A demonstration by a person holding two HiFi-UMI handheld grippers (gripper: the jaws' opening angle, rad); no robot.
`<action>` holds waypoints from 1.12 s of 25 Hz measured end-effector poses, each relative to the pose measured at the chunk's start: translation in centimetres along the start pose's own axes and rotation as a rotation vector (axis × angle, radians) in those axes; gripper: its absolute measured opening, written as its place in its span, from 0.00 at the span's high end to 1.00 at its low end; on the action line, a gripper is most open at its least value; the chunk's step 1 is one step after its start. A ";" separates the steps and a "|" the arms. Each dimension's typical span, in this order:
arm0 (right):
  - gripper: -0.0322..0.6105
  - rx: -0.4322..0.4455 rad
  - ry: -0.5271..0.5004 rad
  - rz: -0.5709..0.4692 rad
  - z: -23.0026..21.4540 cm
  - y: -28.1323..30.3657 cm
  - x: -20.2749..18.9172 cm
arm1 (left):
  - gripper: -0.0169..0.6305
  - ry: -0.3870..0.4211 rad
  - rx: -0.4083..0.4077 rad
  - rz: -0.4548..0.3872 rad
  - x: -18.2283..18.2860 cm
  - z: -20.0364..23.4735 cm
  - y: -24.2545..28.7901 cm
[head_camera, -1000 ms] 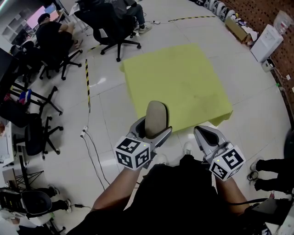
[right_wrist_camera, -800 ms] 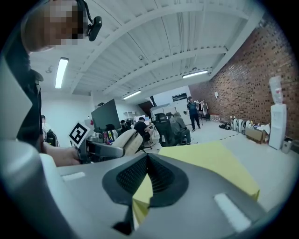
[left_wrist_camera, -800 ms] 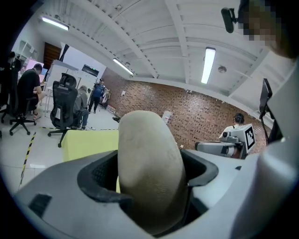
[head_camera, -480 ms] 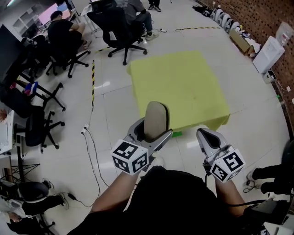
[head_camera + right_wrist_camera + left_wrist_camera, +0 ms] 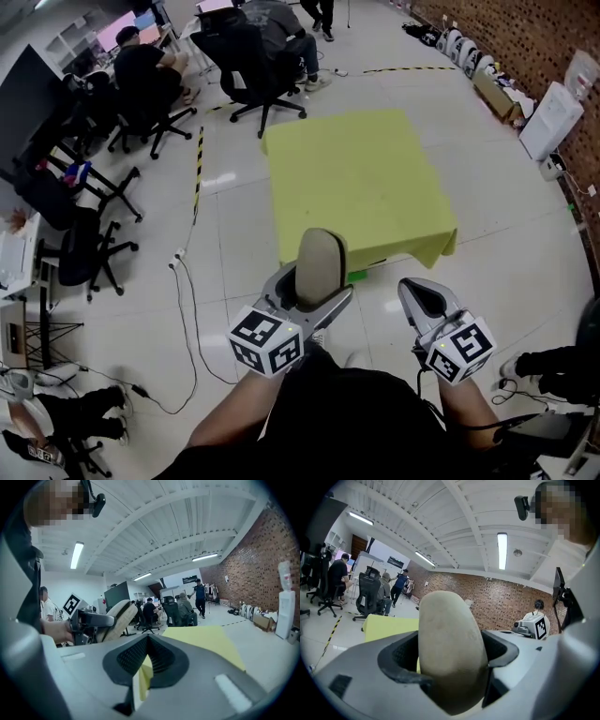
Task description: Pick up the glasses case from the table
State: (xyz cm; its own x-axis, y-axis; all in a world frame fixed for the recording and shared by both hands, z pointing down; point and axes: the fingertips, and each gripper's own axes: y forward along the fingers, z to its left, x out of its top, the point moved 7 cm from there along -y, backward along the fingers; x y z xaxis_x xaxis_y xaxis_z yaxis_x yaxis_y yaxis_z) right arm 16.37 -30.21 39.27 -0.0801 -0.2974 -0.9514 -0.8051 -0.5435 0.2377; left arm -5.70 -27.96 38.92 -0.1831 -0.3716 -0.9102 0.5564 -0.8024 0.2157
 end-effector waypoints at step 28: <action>0.95 -0.043 0.014 -0.015 7.3 2.8 -0.7 | 0.34 0.034 -0.035 0.039 -0.1 3.8 -6.9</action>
State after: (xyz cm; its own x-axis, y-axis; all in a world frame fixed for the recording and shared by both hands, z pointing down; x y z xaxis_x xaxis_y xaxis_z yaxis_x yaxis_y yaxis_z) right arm 9.91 -25.82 39.21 -0.0598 -0.2993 -0.9523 -0.7801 -0.5811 0.2317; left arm -12.60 -24.18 38.88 -0.1334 -0.3857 -0.9129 0.5906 -0.7707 0.2393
